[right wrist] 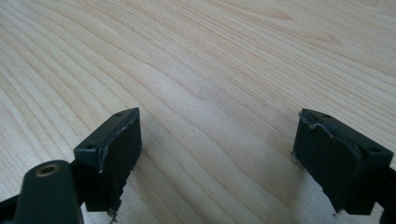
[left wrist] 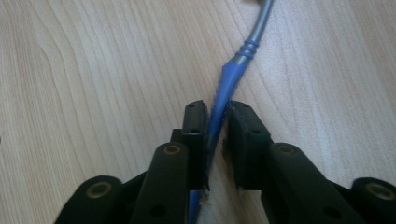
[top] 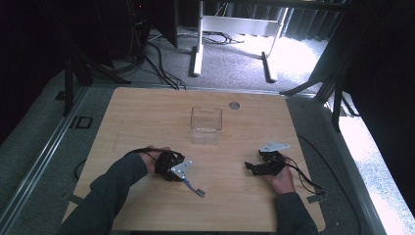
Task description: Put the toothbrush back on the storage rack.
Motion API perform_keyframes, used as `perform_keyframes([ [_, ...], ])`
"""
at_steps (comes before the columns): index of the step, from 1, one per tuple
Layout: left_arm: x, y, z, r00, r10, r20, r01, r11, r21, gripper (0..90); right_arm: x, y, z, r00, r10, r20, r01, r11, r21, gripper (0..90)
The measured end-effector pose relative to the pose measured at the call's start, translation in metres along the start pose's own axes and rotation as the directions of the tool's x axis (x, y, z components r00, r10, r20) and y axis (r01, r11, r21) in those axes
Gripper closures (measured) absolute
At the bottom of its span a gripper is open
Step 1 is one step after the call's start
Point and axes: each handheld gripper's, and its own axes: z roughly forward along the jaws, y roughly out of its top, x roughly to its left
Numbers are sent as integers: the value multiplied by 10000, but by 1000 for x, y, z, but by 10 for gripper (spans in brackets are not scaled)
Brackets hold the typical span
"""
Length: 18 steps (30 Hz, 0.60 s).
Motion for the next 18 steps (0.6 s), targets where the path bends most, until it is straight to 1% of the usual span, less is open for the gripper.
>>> perform_keyframes([
  [3, 1, -2, 0, 9999, -44, 146, 47, 9999, -160, 817, 0, 0, 0, 10000, -10, 4, 10, 10000, 3, 150],
  [9, 4, -4, 1, 9986, -300, 426, 319, 9985, -448, 824, 0, 0, 0, 10000, -6, 1, 6, 10000, -1, 150],
  [13, 4, -2, 2, 9973, -490, 551, 517, 9975, -478, 830, 0, 0, 0, 10000, -2, 2, 2, 10000, -1, 151],
  [18, 3, 4, 1, 9953, -770, 587, 794, 9960, -404, 832, 0, 0, 0, 10000, -12, 2, 12, 10000, 2, 151],
])
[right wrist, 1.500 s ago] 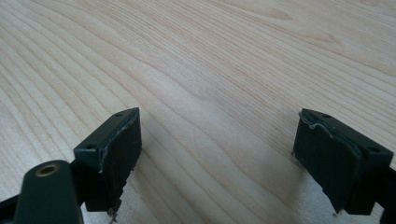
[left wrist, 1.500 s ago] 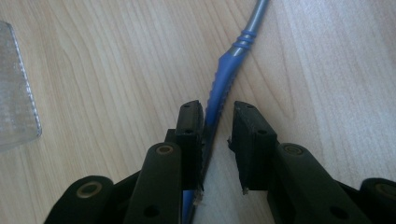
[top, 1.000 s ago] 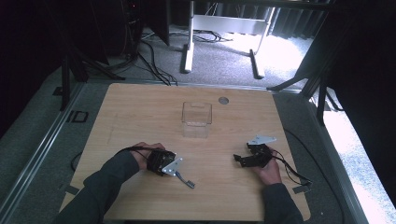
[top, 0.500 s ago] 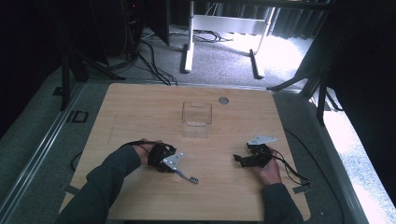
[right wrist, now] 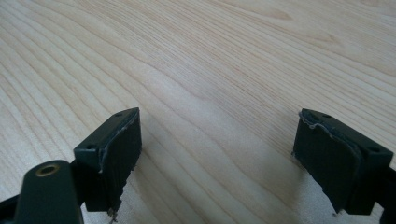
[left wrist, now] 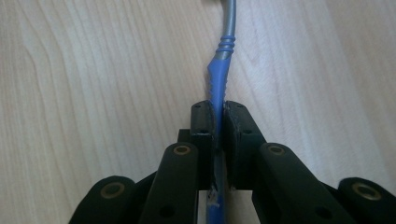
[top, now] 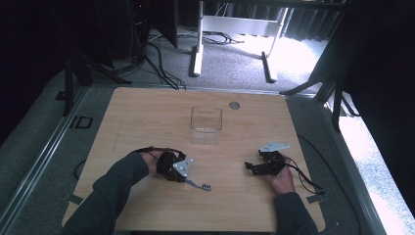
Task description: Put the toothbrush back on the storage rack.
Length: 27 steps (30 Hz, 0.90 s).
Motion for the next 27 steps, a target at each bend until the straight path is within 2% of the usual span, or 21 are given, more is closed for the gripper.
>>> perform_keyframes([
  [2, 0, 1, -2, 9998, -170, -44, 170, 9998, -69, 832, 0, 0, 0, 10000, 2, -1, -2, 10000, 1, 151],
  [7, 2, 3, -14, 9981, -543, -303, 524, 9969, -591, 832, 0, 0, 0, 10000, 3, -1, -3, 10000, 1, 151],
  [12, 2, 3, -23, 9921, -1085, -632, 1023, 9903, -938, 832, 0, 0, 0, 10000, 4, 1, -4, 10000, 0, 151],
  [18, 2, 1, -32, 9825, -1374, -1257, 1204, 9837, -1337, 832, 0, 0, 0, 10000, 6, -2, -6, 10000, 2, 151],
  [21, 1, 0, -35, 9752, -1582, -1546, 1335, 9783, -1587, 832, 0, 0, 0, 10000, 6, -1, -6, 10000, 1, 150],
  [23, 2, 0, -38, 9664, -1828, -1805, 1536, 9744, -1644, 832, 0, 0, 0, 10000, 3, 0, -3, 10000, 2, 151],
  [25, 3, 0, -42, 9584, -2213, -1805, 1875, 9644, -1866, 832, 0, 0, 0, 10000, 4, 0, -4, 10000, 1, 151],
  [27, 3, -1, -45, 9511, -2428, -1908, 2028, 9571, -2072, 831, 0, 0, 0, 10000, 5, 1, -5, 10000, 1, 151],
])
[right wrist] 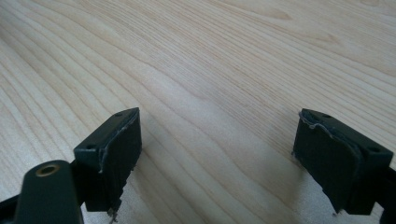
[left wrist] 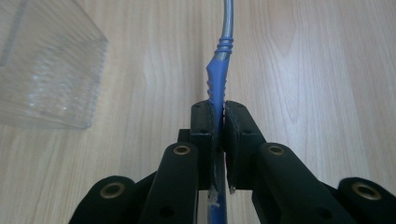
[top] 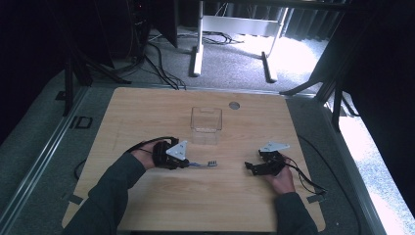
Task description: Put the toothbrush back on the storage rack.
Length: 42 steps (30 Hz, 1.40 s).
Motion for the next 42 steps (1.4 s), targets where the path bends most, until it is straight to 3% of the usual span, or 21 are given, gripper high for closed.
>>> perform_keyframes([
  [8, 5, 1, -6, 9972, -631, -395, 618, 9976, -320, 832, 0, 0, 0, 10000, 6, -2, -6, 10000, 0, 151],
  [15, 7, 6, -9, 9933, -954, -645, 914, 9939, -623, 831, 0, 0, 0, 10000, 10, -4, -10, 10000, -5, 151],
  [24, 6, 13, -17, 9813, -1323, -1402, 1179, 9873, -1063, 831, 0, 0, 0, 10000, 18, -5, -18, 10000, -10, 152],
  [32, 6, 13, -19, 9727, -1678, -1602, 1404, 9756, -1690, 831, 0, 0, 0, 10000, 20, -5, -20, 10000, -11, 152],
  [42, 5, 16, -23, 9612, -1975, -1925, 1589, 9671, -1986, 831, 0, 0, 0, 10000, 34, -9, -34, 10000, -5, 152],
])
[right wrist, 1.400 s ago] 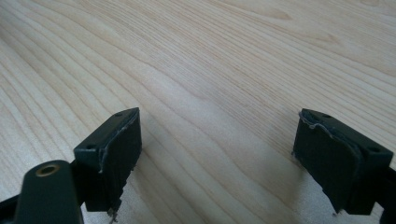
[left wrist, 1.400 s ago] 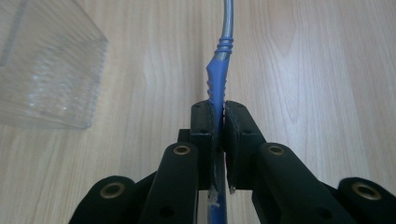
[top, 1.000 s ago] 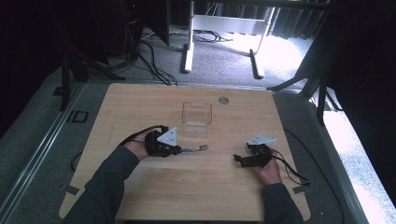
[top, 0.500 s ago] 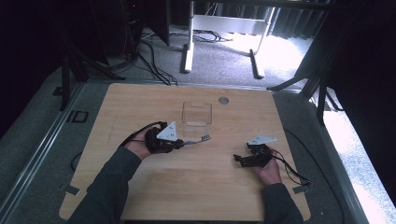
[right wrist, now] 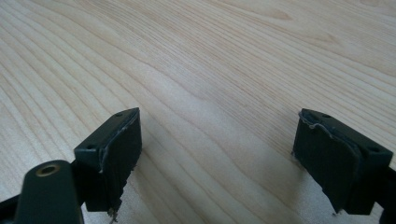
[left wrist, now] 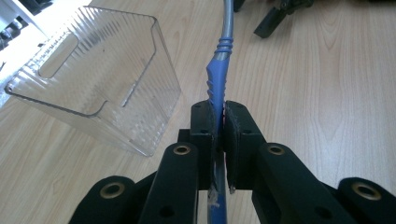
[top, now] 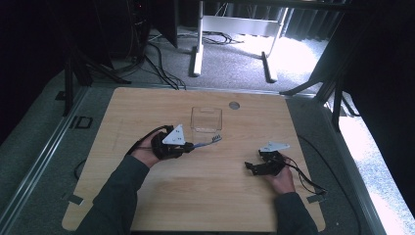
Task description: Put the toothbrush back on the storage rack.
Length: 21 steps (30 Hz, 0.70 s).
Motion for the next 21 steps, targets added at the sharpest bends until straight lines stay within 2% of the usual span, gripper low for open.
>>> perform_keyframes([
  [9, 1, 2, -1, 9985, -433, -342, 421, 9984, -370, 831, 0, 0, 0, 10000, -15, -3, 15, 10000, -7, 152],
  [21, 3, 7, 0, 9937, -911, -659, 851, 9924, -891, 831, 0, 0, 0, 10000, -14, -1, 14, 10000, -4, 152],
])
